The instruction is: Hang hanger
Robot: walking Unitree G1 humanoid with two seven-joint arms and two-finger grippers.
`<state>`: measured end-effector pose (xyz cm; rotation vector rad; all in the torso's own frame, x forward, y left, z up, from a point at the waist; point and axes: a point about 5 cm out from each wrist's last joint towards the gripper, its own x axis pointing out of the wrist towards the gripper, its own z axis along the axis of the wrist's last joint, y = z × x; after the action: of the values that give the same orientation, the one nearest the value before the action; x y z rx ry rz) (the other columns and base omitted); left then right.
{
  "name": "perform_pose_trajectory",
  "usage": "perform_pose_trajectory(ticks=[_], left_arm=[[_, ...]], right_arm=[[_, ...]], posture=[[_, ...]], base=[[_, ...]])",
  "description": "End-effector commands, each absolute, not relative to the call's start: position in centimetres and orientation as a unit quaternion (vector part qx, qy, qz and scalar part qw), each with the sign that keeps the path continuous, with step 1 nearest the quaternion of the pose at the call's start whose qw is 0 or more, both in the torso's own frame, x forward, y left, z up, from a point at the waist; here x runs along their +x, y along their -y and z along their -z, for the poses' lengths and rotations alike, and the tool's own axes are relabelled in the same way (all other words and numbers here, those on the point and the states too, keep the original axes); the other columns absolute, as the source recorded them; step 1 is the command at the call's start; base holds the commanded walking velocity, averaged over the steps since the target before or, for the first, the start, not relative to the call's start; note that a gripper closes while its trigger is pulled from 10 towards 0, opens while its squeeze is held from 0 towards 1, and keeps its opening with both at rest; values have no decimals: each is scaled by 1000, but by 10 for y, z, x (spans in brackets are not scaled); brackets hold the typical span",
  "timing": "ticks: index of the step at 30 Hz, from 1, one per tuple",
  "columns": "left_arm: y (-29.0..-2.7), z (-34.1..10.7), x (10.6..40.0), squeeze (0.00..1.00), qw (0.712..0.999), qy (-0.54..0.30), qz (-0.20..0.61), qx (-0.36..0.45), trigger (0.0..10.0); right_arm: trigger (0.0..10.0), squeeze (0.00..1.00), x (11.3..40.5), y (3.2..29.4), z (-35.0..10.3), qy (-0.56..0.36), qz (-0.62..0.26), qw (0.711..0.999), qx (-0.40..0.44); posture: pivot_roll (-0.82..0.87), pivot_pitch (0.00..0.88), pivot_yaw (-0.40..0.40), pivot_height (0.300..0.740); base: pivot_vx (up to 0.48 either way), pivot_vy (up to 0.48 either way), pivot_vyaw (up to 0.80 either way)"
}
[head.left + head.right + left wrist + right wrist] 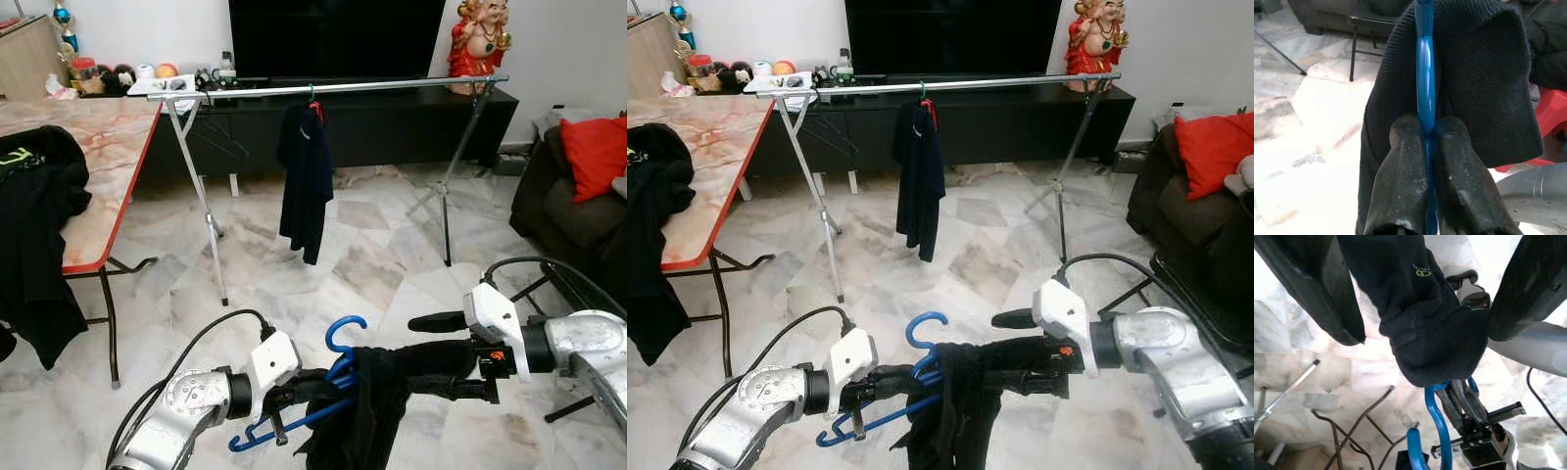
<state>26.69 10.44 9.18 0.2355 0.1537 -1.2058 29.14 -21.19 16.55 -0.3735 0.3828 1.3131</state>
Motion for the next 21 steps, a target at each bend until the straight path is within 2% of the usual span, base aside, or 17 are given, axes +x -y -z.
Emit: perform_pose_trajectory(ticks=[1, 7, 16, 21], left_arm=[[-101, -103, 265, 0, 802, -39, 584, 119, 10000], [-102, -107, 265, 0, 786, -36, 603, 128, 10000], [-100, -107, 263, 0, 771, -40, 621, 132, 10000], [-99, -108, 262, 0, 768, -41, 626, 132, 10000]], right_arm=[[10000, 0, 294, 212, -165, -177, -610, 751, -180], [10000, 0, 297, 203, -149, -187, -624, 740, -170], [10000, 0, 305, 202, -130, -216, -620, 722, -218], [10000, 0, 311, 198, -124, -212, -612, 726, -229]], posture=[[22, 48, -5, 740], [34, 51, 3, 740], [36, 48, 9, 740], [38, 45, 12, 740]], base=[[0, 0, 0], [0, 0, 0], [0, 0, 0], [0, 0, 0]])
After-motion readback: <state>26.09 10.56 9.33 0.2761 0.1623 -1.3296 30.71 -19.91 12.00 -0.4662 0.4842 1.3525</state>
